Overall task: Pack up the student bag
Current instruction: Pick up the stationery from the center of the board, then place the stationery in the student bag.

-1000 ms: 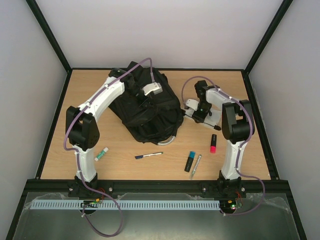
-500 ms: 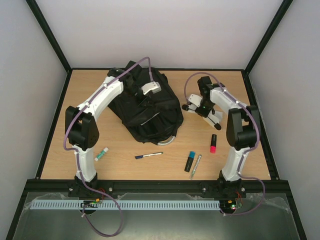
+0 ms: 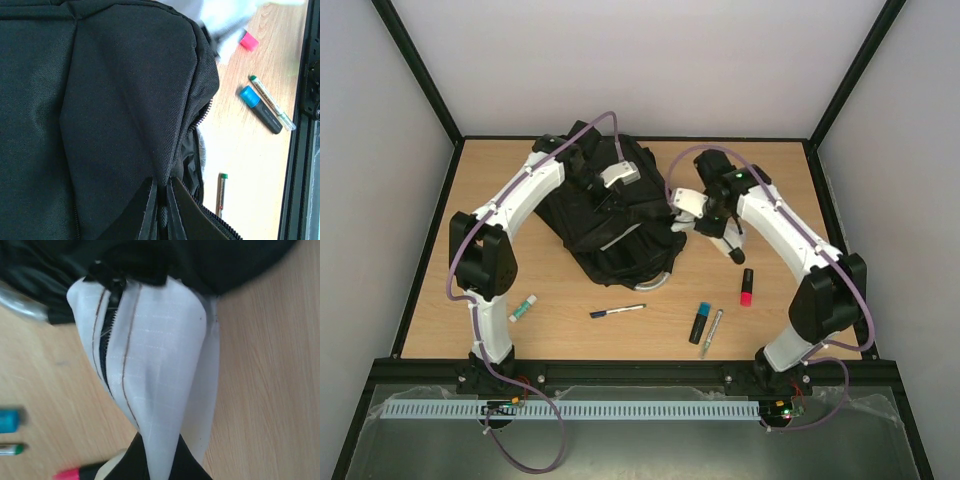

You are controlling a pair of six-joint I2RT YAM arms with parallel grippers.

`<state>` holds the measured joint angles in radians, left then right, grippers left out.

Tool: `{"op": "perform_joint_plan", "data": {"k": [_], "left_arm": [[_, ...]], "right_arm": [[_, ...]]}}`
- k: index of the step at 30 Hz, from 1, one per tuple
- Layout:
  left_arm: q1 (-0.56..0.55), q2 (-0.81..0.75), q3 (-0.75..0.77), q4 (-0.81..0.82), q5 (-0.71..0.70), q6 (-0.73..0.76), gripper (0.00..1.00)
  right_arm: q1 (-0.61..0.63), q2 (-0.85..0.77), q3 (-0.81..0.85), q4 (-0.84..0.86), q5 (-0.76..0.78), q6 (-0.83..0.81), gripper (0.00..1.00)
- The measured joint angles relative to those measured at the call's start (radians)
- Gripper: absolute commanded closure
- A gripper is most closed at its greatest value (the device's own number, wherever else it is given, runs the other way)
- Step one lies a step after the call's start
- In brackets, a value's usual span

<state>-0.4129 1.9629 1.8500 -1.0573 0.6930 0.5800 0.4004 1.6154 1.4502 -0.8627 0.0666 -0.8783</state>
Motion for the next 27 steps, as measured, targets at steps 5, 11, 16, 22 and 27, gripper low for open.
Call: {"op": "perform_joint_plan", "data": {"k": [5, 11, 16, 22, 27], "left_arm": [[0.002, 0.000, 0.002, 0.000, 0.004, -0.008, 0.93], [0.005, 0.000, 0.021, -0.009, 0.010, -0.011, 0.93], [0.016, 0.010, 0.070, -0.061, 0.042, 0.008, 0.93], [0.033, 0.061, 0.194, -0.168, 0.088, 0.046, 0.94], [0.044, 0.063, 0.207, -0.202, 0.104, 0.060, 0.95]], "right_arm": [[0.147, -0.027, 0.045, -0.055, -0.045, -0.012, 0.99], [0.285, -0.033, 0.055, -0.036, -0.070, -0.043, 0.99], [0.371, -0.033, -0.004, 0.091, -0.040, -0.101, 0.99], [0.427, 0.005, -0.042, 0.310, 0.002, -0.167, 0.99], [0.430, 0.097, -0.042, 0.501, 0.056, -0.219, 0.99]]}}
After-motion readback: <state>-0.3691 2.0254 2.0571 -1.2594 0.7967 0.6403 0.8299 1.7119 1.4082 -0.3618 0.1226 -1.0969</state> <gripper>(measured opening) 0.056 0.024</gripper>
